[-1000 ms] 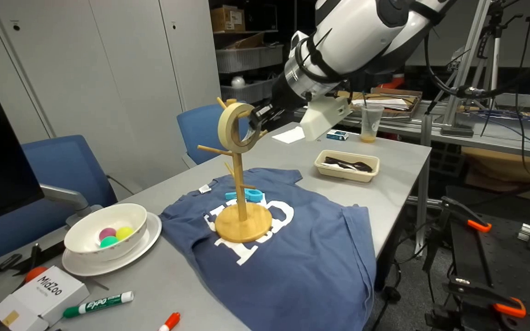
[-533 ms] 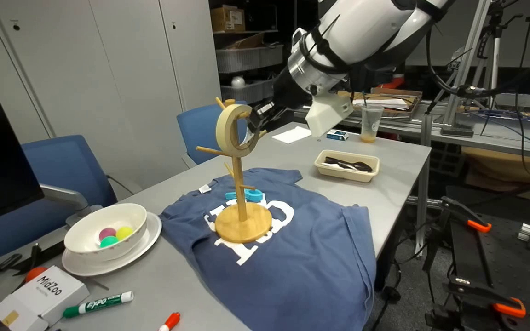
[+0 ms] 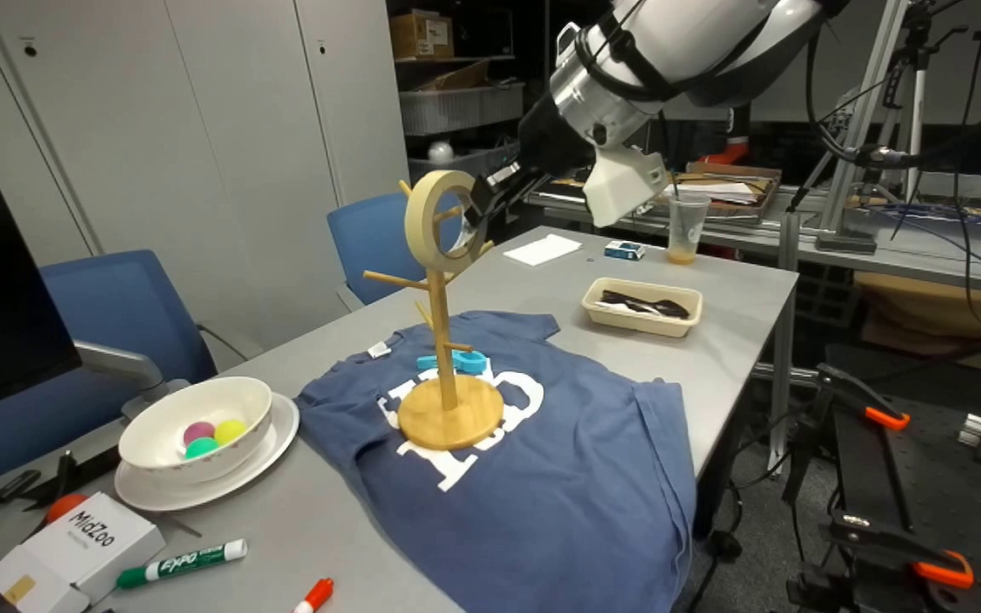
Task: Take the masking tape off the hanger and put it on the table
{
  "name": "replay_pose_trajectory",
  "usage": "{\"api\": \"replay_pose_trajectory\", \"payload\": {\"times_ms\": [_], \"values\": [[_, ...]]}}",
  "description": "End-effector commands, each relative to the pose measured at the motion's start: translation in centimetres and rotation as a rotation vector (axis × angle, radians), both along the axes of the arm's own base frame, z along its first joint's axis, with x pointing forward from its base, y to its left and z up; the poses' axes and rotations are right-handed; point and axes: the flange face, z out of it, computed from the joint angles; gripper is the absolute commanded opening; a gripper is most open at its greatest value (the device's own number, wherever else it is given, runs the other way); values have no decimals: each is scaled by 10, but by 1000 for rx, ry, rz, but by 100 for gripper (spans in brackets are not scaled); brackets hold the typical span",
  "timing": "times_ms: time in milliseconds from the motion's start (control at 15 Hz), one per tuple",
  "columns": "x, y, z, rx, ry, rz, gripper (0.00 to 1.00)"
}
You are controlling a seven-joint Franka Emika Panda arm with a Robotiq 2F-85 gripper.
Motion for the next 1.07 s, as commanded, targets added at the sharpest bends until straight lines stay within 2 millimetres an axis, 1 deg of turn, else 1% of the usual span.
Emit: {"api": "replay_pose_trajectory", "payload": {"times_ms": [0, 267, 600, 867, 1000], "values": [[-17, -5, 20, 36, -4, 4, 6], [-30, -9, 18, 65, 47, 41, 6], [-45, -19, 0, 48, 111, 66, 6], [-58, -29, -24, 13, 182, 70, 6], [-68, -33, -41, -3, 235, 71, 6]]}}
